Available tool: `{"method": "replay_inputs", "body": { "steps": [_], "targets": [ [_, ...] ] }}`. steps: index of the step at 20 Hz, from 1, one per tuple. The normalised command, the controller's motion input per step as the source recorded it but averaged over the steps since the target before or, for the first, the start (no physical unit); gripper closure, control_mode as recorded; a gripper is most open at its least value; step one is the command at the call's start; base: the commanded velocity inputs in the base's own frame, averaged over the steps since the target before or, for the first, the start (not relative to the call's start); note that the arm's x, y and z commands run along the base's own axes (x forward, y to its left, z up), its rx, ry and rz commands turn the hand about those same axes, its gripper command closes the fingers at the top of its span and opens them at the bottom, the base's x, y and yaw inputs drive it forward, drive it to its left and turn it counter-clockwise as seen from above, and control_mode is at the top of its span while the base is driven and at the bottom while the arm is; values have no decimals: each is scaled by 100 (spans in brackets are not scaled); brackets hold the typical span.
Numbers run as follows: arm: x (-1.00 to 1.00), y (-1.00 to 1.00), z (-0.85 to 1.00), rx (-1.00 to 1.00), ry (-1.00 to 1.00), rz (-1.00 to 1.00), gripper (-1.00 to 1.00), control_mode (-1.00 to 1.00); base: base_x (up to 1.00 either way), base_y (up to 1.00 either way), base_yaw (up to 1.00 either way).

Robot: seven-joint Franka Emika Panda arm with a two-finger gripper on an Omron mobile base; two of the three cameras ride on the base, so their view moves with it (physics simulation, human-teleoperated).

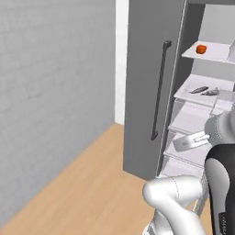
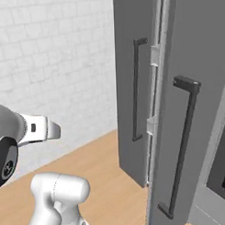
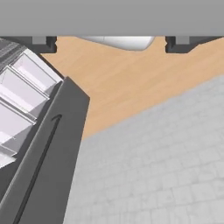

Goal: Place one squash and one fish in each tupperware on the nearby counter, to pack two identical lunches.

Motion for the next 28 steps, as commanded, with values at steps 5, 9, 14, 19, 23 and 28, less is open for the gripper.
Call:
{"method": "replay_inputs", "body": {
  "steps": [5, 9, 14, 19, 23, 28],
  "targets": [
    [0, 0, 0, 0, 0, 0, -100, 100, 100, 97, -47],
    [0, 0, 0, 0, 0, 0, -100, 100, 100, 46, -61],
    [0, 0, 0, 0, 0, 0, -100, 100, 96, 13, -66],
    [0, 0, 0, 0, 0, 0, -100, 100, 76, 0, -61],
    [0, 0, 0, 0, 0, 0, -100, 100, 70, 39, -40],
    [0, 0, 0, 0, 0, 0, -100, 100, 65, 19, -27]
  ]
}}
